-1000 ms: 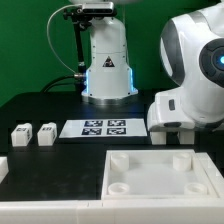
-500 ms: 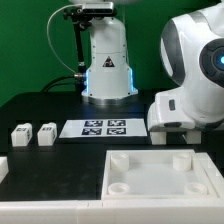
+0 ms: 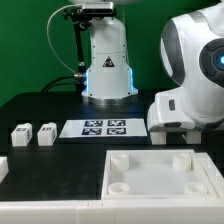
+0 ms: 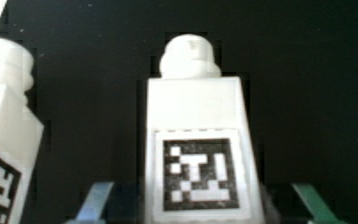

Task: Assemble one leg

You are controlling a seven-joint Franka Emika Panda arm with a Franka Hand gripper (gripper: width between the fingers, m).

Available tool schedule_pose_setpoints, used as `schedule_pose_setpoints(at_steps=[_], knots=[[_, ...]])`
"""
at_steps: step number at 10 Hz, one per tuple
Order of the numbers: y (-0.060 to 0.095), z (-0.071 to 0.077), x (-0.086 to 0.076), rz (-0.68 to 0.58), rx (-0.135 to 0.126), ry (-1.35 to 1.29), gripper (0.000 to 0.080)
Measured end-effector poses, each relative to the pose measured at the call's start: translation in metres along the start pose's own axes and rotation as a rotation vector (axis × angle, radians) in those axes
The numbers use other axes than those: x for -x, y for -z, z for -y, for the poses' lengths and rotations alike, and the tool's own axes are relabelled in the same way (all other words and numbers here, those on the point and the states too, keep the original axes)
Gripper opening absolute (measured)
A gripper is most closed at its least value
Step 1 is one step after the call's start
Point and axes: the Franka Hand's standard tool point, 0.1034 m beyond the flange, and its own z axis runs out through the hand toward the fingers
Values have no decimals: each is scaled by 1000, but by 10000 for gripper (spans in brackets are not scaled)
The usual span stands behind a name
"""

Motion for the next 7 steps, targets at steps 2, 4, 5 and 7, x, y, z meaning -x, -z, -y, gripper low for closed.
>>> schedule_pose_setpoints(at_steps=[2, 4, 5, 7], knots=[[58, -15, 17, 21, -13, 26, 291], [88, -17, 41, 19, -6, 16, 291], [89, -14, 27, -92, -17, 19, 291], [90, -16, 26, -297, -21, 15, 291]])
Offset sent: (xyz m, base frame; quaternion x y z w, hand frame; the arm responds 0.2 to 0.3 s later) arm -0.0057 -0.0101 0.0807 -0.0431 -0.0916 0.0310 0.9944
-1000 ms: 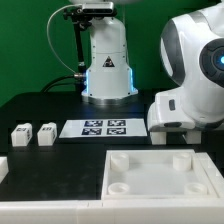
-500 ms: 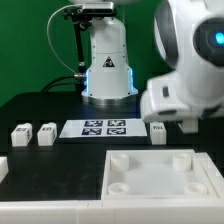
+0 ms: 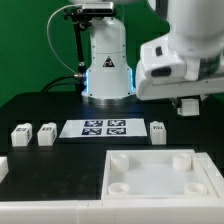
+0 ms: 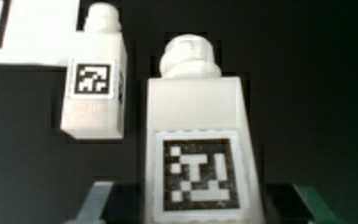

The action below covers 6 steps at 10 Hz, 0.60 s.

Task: Assemble one leg

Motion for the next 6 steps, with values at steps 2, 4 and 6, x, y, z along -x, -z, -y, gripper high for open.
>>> schedule_pose_setpoints(at_steps=[2, 4, 6], knots=[[36, -13, -19, -228, -8, 82, 291], [104, -23, -48, -395, 0, 91, 291], [134, -2, -64, -632, 36, 123, 291]])
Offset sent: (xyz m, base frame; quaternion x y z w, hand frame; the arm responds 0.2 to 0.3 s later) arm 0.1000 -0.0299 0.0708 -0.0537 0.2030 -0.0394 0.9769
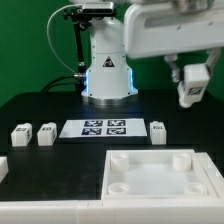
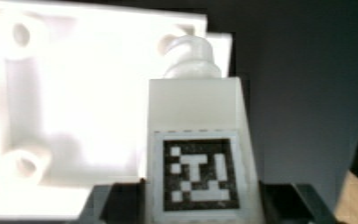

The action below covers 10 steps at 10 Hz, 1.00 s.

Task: Assemble one leg

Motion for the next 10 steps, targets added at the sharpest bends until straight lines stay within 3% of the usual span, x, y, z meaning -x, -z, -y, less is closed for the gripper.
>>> schedule_pose_setpoints(at_steps=[2, 4, 10], knots=[[-1, 1, 0, -224, -15, 4, 291], [-6, 4, 2, -329, -27, 7, 291], [-6, 4, 2, -329, -27, 7, 291]])
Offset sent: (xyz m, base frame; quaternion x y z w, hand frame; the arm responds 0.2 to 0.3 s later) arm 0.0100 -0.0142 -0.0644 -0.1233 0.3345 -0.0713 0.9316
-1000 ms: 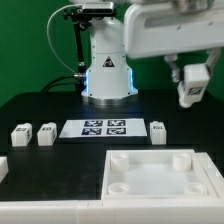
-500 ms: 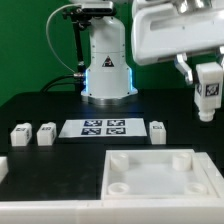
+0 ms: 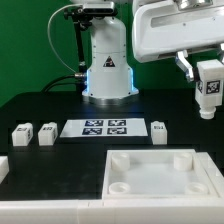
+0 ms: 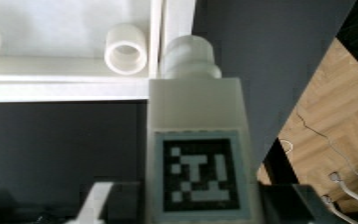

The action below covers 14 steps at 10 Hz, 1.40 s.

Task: Assemble one leg

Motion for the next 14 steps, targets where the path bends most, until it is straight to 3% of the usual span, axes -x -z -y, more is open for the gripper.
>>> schedule_pose_setpoints(at_steps=[4, 5, 7, 9, 14], knots=[[0, 0, 0, 0, 0, 0, 291], [1, 0, -14, -103, -11, 33, 291], [-30, -16, -24, -150, -1, 56, 291], [-47, -25, -38, -166, 6, 90, 291], [-53, -24, -36, -173, 4, 99, 292]])
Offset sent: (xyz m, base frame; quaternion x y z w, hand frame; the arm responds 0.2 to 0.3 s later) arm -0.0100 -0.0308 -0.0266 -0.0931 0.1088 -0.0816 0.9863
